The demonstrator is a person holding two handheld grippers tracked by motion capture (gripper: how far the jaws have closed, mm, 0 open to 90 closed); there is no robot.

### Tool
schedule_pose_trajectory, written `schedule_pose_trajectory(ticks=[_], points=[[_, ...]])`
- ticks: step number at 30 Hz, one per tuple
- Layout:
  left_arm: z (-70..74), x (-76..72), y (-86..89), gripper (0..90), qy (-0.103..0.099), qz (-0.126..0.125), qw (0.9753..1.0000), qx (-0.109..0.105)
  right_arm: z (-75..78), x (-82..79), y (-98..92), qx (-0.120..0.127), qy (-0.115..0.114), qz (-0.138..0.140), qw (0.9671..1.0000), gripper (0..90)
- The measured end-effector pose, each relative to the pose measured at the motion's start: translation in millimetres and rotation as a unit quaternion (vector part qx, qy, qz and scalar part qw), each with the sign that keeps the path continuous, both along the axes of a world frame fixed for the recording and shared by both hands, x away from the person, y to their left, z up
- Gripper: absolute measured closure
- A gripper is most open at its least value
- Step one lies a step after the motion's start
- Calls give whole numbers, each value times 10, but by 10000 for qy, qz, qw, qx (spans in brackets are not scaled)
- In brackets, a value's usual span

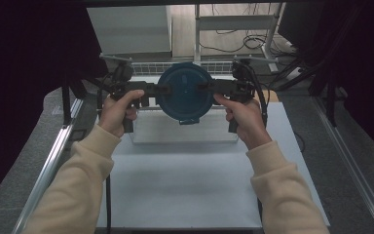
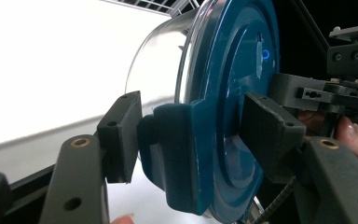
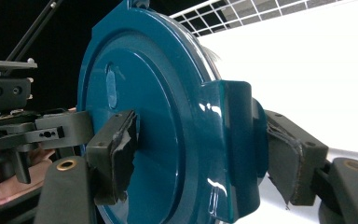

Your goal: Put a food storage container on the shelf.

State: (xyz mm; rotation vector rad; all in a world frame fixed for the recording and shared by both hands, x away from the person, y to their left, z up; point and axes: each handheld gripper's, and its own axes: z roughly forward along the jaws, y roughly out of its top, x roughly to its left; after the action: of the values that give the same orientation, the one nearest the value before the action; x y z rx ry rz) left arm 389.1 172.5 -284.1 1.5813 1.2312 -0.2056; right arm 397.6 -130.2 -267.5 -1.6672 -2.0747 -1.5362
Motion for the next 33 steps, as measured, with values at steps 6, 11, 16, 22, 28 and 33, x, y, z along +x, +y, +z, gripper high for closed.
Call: schedule_pose_trajectory(ticks=[6,11,16,22,28,33], points=[[-16,252,35,401,98,-40,9999,-18,-19,241,31,3,50,32,10000,307],[-28,422,67,401,125,-56,9999,25,-54,413,69,-4,180,38,9998,306],[-73,599,139,401,206,4,9998,-43,-92,530,128,-41,225,68,9997,306],[-222,716,154,403,374,168,9991,-61,-259,703,157,3,402,156,9991,306],[-306,804,118,394,543,223,9982,-149,-366,830,94,192,473,118,9986,303],[-406,884,104,364,745,268,9965,-263,-460,892,54,365,591,77,9976,295]])
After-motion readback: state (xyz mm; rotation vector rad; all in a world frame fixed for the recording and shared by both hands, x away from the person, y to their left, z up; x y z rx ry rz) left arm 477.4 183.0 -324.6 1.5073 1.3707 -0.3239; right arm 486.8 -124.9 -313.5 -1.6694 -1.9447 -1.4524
